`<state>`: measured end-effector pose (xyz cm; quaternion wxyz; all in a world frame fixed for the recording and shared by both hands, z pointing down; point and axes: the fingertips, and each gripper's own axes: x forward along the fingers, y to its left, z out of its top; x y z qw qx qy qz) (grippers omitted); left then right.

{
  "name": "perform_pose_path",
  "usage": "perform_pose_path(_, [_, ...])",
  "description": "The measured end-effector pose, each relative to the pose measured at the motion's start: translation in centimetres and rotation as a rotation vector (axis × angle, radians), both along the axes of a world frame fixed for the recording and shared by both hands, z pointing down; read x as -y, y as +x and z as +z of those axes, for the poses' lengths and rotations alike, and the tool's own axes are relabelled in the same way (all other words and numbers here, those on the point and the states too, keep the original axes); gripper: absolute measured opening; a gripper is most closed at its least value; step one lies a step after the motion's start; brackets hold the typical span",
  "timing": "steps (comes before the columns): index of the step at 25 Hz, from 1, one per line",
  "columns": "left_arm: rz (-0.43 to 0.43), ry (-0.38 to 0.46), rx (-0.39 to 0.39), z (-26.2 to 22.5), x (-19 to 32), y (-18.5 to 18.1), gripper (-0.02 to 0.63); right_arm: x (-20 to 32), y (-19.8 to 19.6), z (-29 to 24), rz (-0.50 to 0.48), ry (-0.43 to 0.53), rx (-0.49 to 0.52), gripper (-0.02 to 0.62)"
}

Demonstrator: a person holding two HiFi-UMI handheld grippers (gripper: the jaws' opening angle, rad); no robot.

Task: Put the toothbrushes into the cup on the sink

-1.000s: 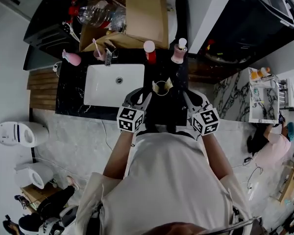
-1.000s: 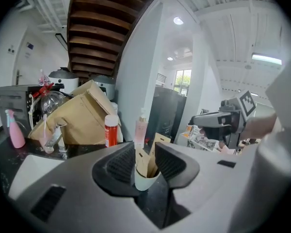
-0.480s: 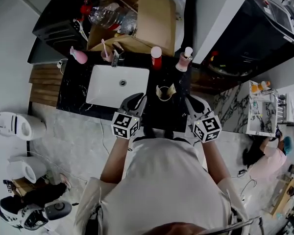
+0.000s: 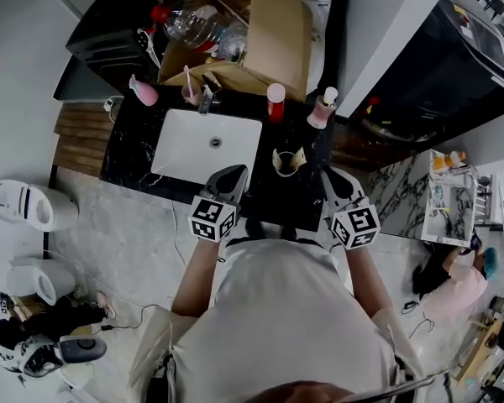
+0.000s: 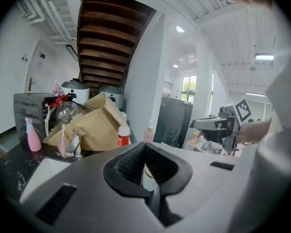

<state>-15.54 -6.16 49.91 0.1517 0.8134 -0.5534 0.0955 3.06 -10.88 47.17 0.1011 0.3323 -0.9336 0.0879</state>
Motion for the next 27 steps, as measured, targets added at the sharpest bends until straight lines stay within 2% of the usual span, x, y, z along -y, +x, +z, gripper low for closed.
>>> perform_pose_path(27, [-0.053, -0.008, -0.017, 0.4, -0.1, -0.4, 0.008, 1.6, -0.1, -0.9, -0.017, 0.023, 0.011, 0.035])
